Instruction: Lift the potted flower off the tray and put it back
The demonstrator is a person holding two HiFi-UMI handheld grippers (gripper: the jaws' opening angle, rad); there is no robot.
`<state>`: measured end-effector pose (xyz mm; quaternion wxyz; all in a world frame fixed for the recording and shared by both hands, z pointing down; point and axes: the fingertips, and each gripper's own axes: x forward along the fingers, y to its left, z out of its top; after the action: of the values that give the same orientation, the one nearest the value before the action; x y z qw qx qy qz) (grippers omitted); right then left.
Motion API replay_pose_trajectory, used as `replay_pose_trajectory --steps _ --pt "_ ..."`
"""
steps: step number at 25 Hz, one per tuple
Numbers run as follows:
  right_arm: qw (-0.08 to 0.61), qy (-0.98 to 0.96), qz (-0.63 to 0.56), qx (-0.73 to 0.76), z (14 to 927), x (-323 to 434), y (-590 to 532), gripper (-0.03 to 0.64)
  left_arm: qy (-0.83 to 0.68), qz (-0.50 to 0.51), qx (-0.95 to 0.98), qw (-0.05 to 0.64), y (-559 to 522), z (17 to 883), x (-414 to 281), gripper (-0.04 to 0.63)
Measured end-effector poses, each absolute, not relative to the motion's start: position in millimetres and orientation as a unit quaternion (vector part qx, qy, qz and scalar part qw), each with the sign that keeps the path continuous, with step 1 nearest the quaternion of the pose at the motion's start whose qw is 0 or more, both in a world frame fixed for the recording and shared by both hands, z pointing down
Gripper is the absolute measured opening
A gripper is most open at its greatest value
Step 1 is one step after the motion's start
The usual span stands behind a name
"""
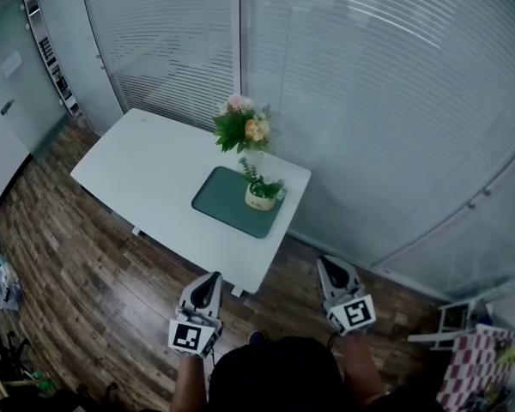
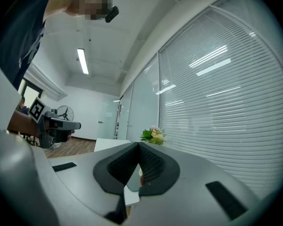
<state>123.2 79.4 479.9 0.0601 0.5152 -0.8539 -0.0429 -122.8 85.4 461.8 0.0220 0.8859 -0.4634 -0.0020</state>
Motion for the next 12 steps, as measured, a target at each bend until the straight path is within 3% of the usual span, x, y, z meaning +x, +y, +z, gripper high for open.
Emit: replay_pose_trajectory --steps 12 --pt "0.056 -0.863 -0.040 0.500 474 126 93 0.003 -0.459 0.013 0.888 0.027 108 469 -105 0.008"
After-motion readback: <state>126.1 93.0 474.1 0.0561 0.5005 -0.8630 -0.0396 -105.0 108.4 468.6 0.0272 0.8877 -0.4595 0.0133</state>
